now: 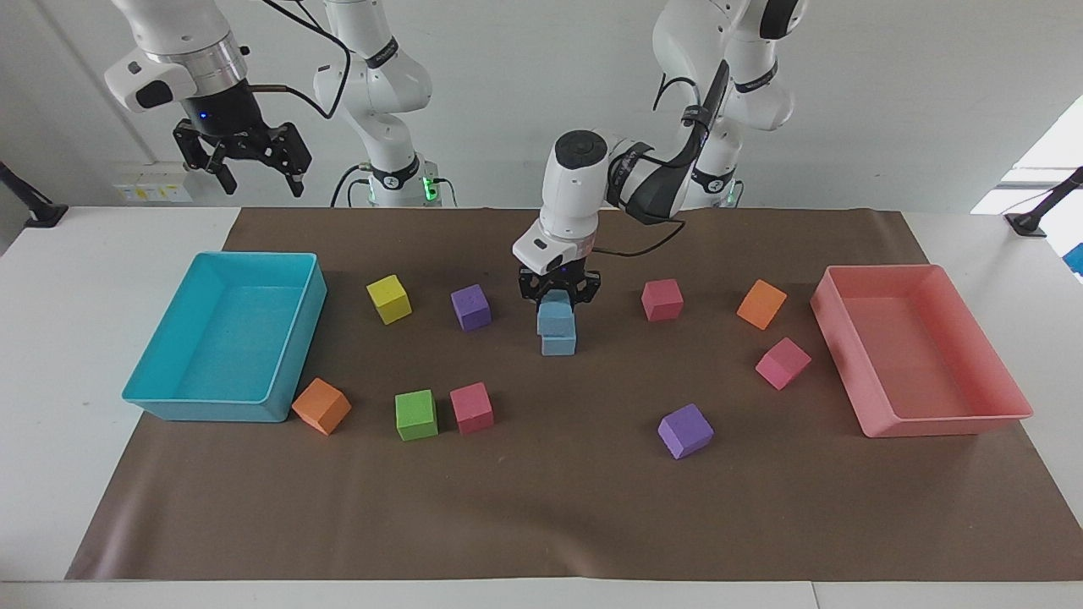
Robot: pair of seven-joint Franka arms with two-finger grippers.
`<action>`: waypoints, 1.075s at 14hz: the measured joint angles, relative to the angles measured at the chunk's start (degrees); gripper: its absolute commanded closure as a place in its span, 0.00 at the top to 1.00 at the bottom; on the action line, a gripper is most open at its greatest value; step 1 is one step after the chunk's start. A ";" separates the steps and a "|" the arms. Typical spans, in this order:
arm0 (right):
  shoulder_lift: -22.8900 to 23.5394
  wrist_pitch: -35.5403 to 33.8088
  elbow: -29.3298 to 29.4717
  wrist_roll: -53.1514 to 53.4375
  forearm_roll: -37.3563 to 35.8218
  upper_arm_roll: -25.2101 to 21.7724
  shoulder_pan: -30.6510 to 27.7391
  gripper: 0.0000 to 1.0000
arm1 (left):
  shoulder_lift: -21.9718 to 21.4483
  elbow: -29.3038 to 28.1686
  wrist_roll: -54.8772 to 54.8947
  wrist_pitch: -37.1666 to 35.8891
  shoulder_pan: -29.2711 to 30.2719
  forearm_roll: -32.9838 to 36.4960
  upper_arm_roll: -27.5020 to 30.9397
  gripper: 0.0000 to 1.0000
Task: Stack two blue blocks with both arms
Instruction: 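Carry the blue cube with the left gripper over the center blue cube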
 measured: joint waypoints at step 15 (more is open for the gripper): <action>0.00 0.00 0.00 0.00 0.00 0.00 0.00 1.00 | 0.00 -0.30 -0.35 1.09 0.00 0.65 0.11 0.00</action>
